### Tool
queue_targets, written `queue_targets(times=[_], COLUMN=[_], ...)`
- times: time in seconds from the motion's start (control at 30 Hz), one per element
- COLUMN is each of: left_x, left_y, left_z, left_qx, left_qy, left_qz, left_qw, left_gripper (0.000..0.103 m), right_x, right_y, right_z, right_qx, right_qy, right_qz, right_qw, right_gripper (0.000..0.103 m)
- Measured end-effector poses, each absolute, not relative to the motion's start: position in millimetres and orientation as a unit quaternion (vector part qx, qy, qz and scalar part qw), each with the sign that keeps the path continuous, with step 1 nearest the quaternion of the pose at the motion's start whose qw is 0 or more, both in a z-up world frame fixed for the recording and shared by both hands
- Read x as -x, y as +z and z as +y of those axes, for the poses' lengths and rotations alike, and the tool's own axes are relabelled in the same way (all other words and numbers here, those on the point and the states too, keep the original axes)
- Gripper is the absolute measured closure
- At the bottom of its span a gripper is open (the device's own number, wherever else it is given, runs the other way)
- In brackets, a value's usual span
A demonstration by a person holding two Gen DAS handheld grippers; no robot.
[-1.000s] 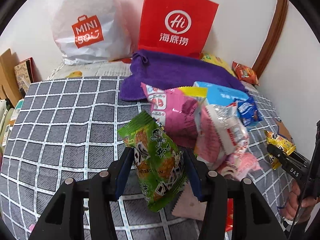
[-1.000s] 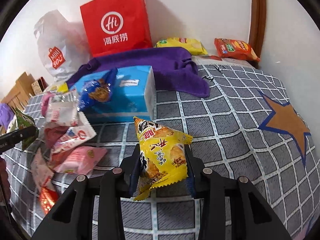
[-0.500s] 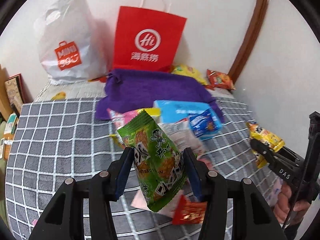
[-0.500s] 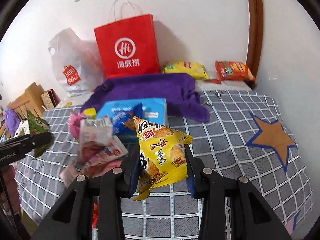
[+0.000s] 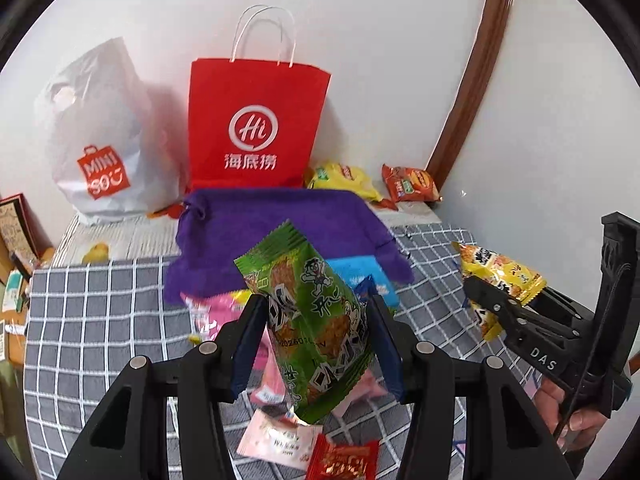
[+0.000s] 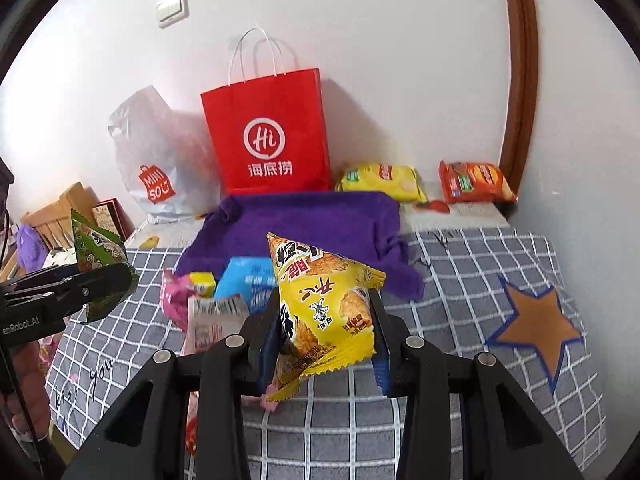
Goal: Organize snacks
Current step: 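Carry both triangular snacks up onto the purple towel with both tools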
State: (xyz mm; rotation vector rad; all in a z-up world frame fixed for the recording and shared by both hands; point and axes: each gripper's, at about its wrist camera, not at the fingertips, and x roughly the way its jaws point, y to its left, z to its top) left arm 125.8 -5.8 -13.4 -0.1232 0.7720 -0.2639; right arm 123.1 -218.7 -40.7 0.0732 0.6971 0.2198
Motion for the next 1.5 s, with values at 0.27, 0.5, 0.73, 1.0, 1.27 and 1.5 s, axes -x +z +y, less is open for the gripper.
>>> queue_targets(times=[0.27, 0.5, 0.73, 1.0, 1.27, 1.5], left_x=[-154, -180, -207, -231, -258, -283], left_y=[2, 11, 15, 14, 12, 7], left_z=[-12, -13, -12, 0, 10, 9], left_qx=[0.058, 0.06, 0.057, 0.062, 0.063, 0.051], left_qy=[-0.138, -0.143, -0.14, -0.125, -0.107, -0.096], left_qz=[0.373, 0.369, 0.371, 0.372, 0.374, 0.378], left_qw=[0.916, 0.917, 0.916, 0.918, 0.919, 0.919], left_gripper=[0.053, 0.053, 0.053, 0.053, 0.053, 0.053], right_x=[-157, -190, -221, -257, -285, -310], right_y=[-24, -17, -11, -6, -7, -8], right_z=[-213, -211, -207, -197, -183, -180], right_qx=[-0.029, -0.023, -0.022, -0.019, -0.007, 0.0], right_qy=[0.113, 0.119, 0.125, 0.142, 0.148, 0.148], right_qz=[0.337, 0.339, 0.338, 0.338, 0.337, 0.333], right_qw=[0.934, 0.933, 0.932, 0.93, 0.93, 0.931], right_gripper=[0.065, 0.065, 0.065, 0.065, 0.065, 0.065])
